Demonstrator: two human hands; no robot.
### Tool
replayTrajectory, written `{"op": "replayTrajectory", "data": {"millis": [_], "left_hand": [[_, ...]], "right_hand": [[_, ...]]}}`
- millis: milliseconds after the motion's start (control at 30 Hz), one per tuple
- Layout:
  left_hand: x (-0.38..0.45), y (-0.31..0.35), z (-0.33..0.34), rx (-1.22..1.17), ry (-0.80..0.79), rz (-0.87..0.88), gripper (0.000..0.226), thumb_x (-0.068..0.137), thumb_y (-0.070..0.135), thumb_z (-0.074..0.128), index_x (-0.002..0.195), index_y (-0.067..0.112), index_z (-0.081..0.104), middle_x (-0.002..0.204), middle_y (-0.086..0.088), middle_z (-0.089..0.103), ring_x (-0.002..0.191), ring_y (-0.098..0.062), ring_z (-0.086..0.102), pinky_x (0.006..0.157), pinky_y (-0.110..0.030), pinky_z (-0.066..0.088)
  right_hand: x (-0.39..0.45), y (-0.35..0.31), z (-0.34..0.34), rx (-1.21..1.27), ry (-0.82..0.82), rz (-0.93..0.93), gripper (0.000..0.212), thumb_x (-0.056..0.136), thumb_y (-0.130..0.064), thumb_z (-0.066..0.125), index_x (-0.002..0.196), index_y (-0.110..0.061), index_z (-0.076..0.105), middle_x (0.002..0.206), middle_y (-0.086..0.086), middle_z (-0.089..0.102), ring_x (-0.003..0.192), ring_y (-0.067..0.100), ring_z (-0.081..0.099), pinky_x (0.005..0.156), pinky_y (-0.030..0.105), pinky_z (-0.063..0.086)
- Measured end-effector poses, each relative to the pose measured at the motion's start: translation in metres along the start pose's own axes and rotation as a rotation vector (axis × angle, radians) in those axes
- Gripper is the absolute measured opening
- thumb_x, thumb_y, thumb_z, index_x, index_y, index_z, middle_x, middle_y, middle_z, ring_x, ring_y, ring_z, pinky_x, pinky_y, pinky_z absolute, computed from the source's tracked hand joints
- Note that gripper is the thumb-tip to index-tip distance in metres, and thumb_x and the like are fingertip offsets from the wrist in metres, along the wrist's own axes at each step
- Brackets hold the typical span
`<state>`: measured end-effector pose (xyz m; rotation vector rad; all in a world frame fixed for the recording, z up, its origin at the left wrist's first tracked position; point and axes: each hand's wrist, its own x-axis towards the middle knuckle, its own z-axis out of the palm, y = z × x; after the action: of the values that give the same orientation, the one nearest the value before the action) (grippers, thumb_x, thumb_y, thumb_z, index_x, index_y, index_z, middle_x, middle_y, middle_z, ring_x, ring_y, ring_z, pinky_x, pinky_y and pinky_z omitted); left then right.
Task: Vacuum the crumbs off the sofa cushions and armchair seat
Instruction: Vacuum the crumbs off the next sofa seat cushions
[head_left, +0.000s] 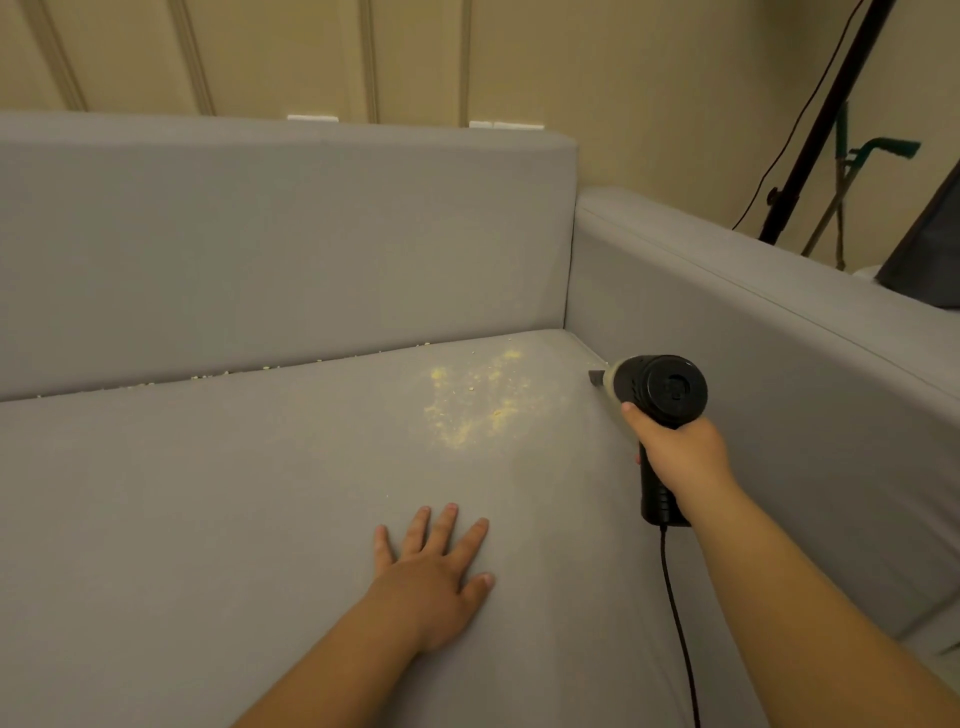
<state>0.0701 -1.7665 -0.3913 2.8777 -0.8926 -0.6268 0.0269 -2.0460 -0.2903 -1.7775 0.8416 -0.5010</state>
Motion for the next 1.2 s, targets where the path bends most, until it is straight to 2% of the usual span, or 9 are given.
{"op": "replayTrajectory", "data": {"millis": [167, 300, 433, 500, 567, 667, 767, 1000, 1200], "left_hand": [[0.002, -0.001, 0.002, -0.011, -0.003, 0.007, 0.064, 0.104, 0.067, 0.017, 0.158, 0.054, -0.015, 0.17, 0.011, -0.024, 0.156, -0.022, -0.026, 0.119, -0.066, -0.017], [0.003, -0.002, 0.006, -0.022, 0.006, 0.011, 0.064, 0.103, 0.067, 0.017, 0.157, 0.055, -0.016, 0.169, 0.011, -0.026, 0.155, -0.021, -0.028, 0.118, -0.066, -0.019], [0.003, -0.003, 0.007, -0.024, 0.002, 0.007, 0.064, 0.104, 0.067, 0.017, 0.157, 0.055, -0.016, 0.169, 0.011, -0.027, 0.155, -0.021, -0.029, 0.117, -0.066, -0.02], [0.003, -0.002, 0.007, -0.023, 0.007, 0.008, 0.064, 0.104, 0.067, 0.017, 0.157, 0.055, -0.016, 0.169, 0.011, -0.027, 0.155, -0.021, -0.029, 0.117, -0.066, -0.02], [0.003, -0.001, 0.007, -0.026, 0.013, 0.006, 0.064, 0.103, 0.067, 0.017, 0.157, 0.055, -0.016, 0.169, 0.011, -0.027, 0.155, -0.021, -0.029, 0.117, -0.066, -0.021], [0.003, -0.002, 0.007, -0.028, -0.004, 0.004, 0.065, 0.103, 0.068, 0.017, 0.157, 0.055, -0.016, 0.169, 0.011, -0.028, 0.154, -0.021, -0.03, 0.116, -0.066, -0.022], [0.003, -0.003, 0.004, -0.031, -0.021, 0.007, 0.066, 0.103, 0.068, 0.018, 0.157, 0.054, -0.016, 0.168, 0.011, -0.029, 0.154, -0.022, -0.031, 0.116, -0.066, -0.022], [0.001, 0.0, 0.002, -0.03, -0.012, 0.002, 0.066, 0.103, 0.069, 0.017, 0.158, 0.054, -0.016, 0.169, 0.01, -0.028, 0.155, -0.022, -0.029, 0.117, -0.065, -0.022], [0.001, -0.001, 0.007, -0.027, 0.041, 0.007, 0.066, 0.102, 0.07, 0.016, 0.158, 0.054, -0.016, 0.169, 0.01, -0.026, 0.155, -0.023, -0.027, 0.117, -0.066, -0.021]], "right_hand": [[0.025, -0.012, 0.012, -0.003, -0.014, -0.032, 0.033, 0.093, -0.042, 0.077, 0.116, -0.02, 0.069, 0.097, 0.001, 0.069, 0.097, 0.026, 0.065, 0.085, 0.037, 0.051], [0.032, -0.007, 0.026, -0.041, -0.027, -0.068, 0.045, 0.091, -0.043, 0.079, 0.13, -0.022, 0.068, 0.115, 0.003, 0.07, 0.108, 0.026, 0.064, 0.092, 0.037, 0.052], [0.027, 0.003, 0.029, 0.043, 0.016, -0.027, 0.029, 0.092, -0.043, 0.078, 0.112, -0.028, 0.065, 0.102, -0.005, 0.067, 0.099, 0.022, 0.062, 0.088, 0.037, 0.049], [0.022, 0.008, 0.026, 0.074, 0.046, -0.013, 0.022, 0.092, -0.043, 0.078, 0.099, -0.026, 0.067, 0.096, 0.003, 0.07, 0.093, 0.026, 0.066, 0.087, 0.04, 0.054], [0.014, 0.005, 0.021, 0.068, 0.04, -0.005, 0.024, 0.092, -0.043, 0.077, 0.096, -0.02, 0.069, 0.091, 0.012, 0.073, 0.088, 0.03, 0.069, 0.084, 0.044, 0.057], [-0.003, -0.005, 0.008, 0.019, 0.0, 0.013, 0.028, 0.093, -0.039, 0.077, 0.09, -0.012, 0.07, 0.082, 0.016, 0.073, 0.081, 0.031, 0.07, 0.079, 0.041, 0.057], [-0.025, -0.01, -0.011, -0.062, -0.045, 0.004, 0.027, 0.093, -0.034, 0.076, 0.093, -0.008, 0.071, 0.081, 0.016, 0.074, 0.08, 0.031, 0.071, 0.066, 0.032, 0.052], [-0.063, -0.012, -0.024, -0.098, -0.096, -0.016, 0.026, 0.09, -0.034, 0.079, 0.089, -0.008, 0.073, 0.076, 0.013, 0.074, 0.082, 0.036, 0.075, 0.078, 0.044, 0.06], [-0.074, -0.004, -0.018, -0.074, -0.085, -0.033, 0.025, 0.092, -0.034, 0.077, 0.093, -0.011, 0.072, 0.079, 0.013, 0.074, 0.081, 0.032, 0.073, 0.067, 0.035, 0.056]]}}
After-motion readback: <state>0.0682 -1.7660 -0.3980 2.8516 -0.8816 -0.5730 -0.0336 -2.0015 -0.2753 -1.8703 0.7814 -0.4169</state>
